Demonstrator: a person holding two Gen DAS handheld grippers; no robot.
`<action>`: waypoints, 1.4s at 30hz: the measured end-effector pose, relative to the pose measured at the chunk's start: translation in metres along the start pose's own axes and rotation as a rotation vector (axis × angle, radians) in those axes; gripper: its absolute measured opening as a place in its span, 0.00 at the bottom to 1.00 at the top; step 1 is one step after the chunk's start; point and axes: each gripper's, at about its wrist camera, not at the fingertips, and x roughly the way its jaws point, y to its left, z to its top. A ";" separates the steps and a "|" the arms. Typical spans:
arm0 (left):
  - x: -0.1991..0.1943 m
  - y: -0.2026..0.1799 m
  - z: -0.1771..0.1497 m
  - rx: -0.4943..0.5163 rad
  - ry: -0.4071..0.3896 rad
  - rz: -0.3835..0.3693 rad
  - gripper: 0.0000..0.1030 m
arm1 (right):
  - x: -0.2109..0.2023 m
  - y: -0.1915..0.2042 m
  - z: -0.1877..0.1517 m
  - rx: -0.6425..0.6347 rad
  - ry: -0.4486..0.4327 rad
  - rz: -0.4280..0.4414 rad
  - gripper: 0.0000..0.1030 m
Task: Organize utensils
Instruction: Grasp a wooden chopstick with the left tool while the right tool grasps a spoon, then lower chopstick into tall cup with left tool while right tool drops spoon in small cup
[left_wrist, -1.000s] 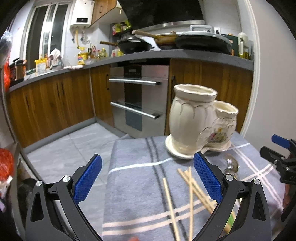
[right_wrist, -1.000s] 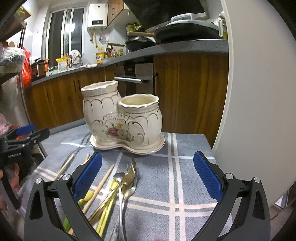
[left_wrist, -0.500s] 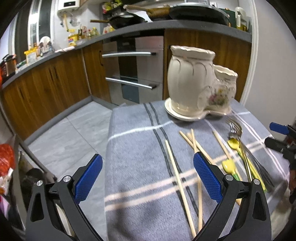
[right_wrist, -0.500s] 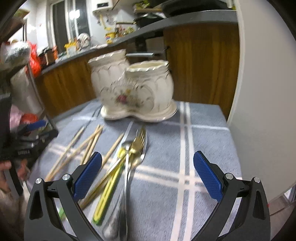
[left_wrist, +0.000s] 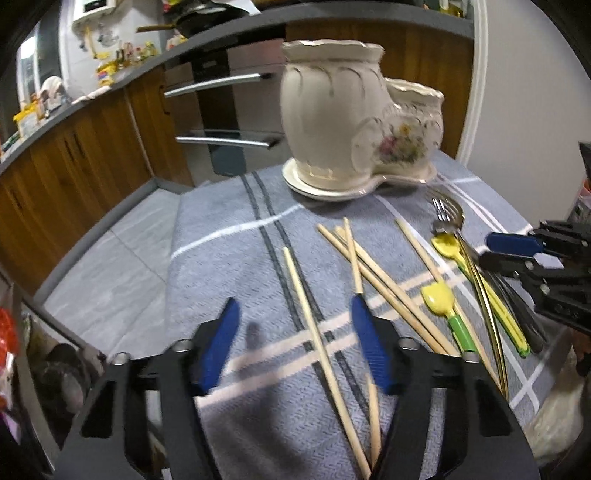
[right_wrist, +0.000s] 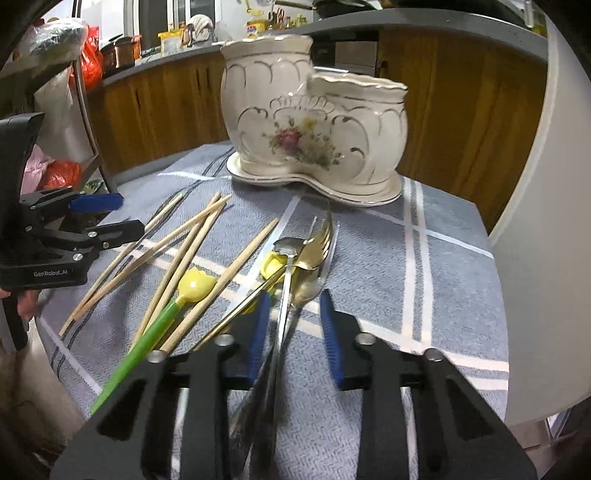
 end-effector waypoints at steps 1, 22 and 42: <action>0.001 -0.001 0.000 0.006 0.008 -0.002 0.50 | 0.002 0.001 0.001 -0.007 0.006 -0.002 0.21; 0.013 0.000 0.004 -0.002 0.054 -0.016 0.05 | -0.003 -0.008 0.008 0.036 -0.044 0.057 0.03; -0.076 0.016 0.054 -0.077 -0.334 -0.171 0.05 | -0.089 -0.028 0.068 0.099 -0.549 0.061 0.01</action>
